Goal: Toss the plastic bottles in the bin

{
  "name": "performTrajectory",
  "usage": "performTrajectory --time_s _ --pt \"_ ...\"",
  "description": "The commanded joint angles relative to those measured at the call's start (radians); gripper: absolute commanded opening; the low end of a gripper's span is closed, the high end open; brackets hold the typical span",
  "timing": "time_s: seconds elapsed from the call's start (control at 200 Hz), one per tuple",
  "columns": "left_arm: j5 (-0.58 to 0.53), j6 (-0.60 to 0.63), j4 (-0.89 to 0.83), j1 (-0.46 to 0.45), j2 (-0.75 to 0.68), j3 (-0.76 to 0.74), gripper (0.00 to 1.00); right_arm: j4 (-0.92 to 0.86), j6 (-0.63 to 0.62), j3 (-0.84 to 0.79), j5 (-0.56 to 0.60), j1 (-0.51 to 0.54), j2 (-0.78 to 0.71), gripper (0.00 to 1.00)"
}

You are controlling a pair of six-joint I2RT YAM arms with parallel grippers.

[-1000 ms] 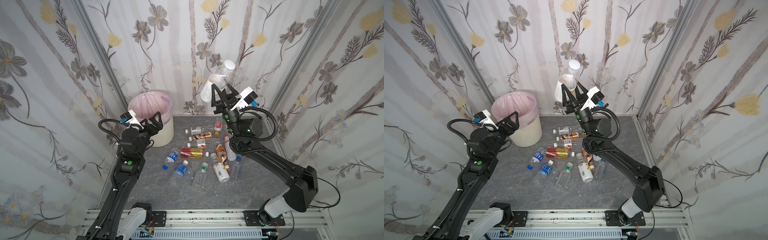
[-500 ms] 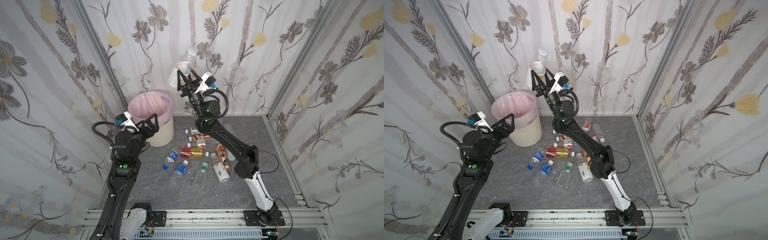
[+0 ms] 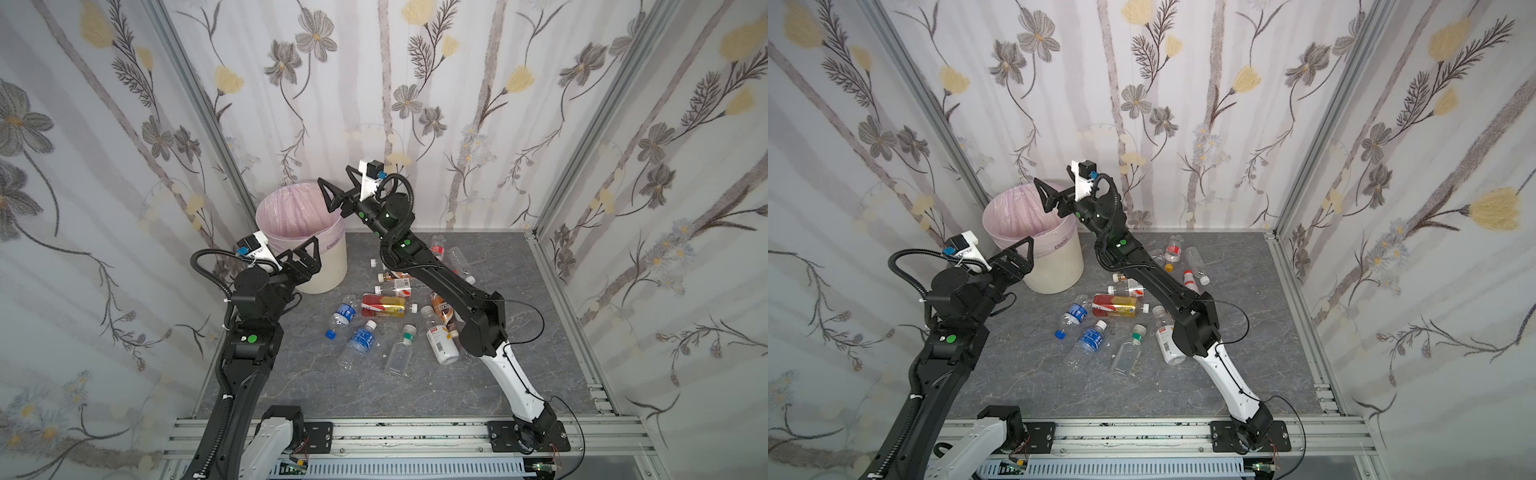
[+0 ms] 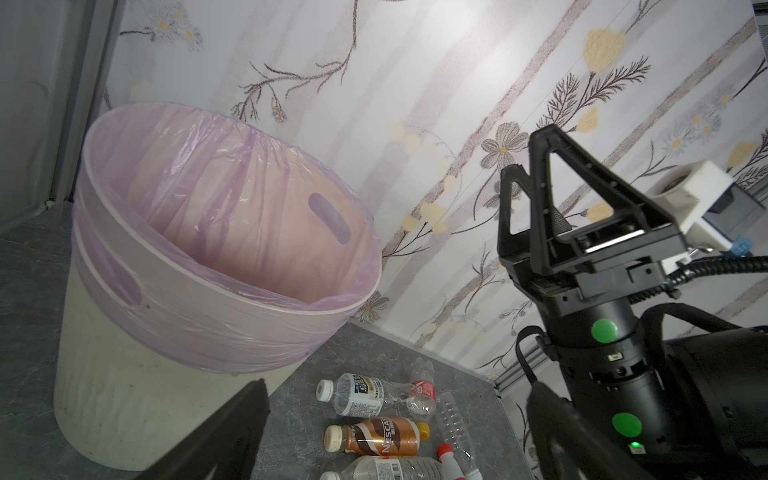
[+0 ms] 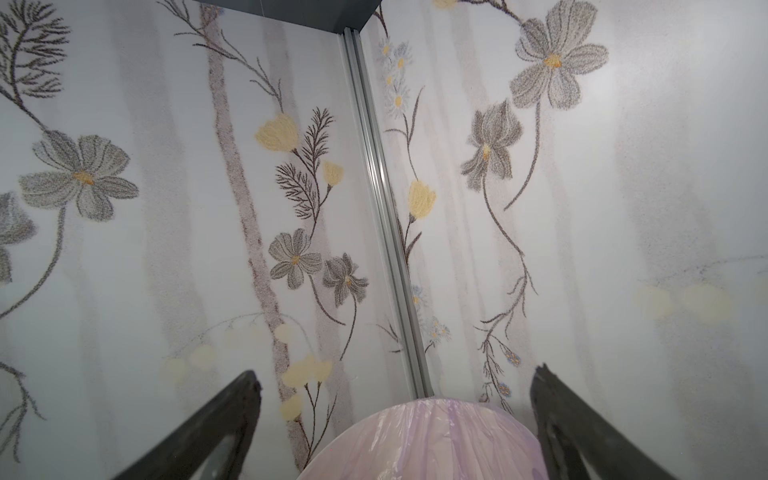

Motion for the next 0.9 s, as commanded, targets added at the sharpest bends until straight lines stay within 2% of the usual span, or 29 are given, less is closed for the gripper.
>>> performTrajectory --time_s 0.0,0.195,0.32,0.525,0.704,0.809,0.894 --pt "0.014 -0.025 0.006 -0.001 0.005 0.001 1.0 -0.031 -0.062 -0.07 0.027 -0.003 -0.197 1.0" --pt "0.085 -0.046 -0.047 -0.003 0.034 0.006 1.0 -0.118 -0.137 -0.368 0.188 -0.021 -0.444 1.0" --pt "0.099 -0.007 -0.107 -0.041 0.066 0.014 1.0 -0.238 -0.167 -0.565 0.312 -0.05 -0.58 1.0" --pt "-0.043 0.145 -0.255 -0.22 0.16 0.073 1.0 -0.339 -0.17 -0.935 0.493 -0.108 -0.768 1.0" --pt "-0.19 0.225 -0.339 -0.36 0.251 0.106 1.0 -0.344 -0.141 -1.221 0.644 -0.127 -0.922 1.0" --pt "-0.225 0.263 -0.353 -0.437 0.32 0.117 1.0 -0.353 -0.123 -1.363 0.639 -0.135 -1.027 1.0" --pt "-0.27 0.287 -0.373 -0.508 0.385 0.14 1.0 -0.391 -0.053 -1.447 0.59 -0.17 -1.093 1.0"
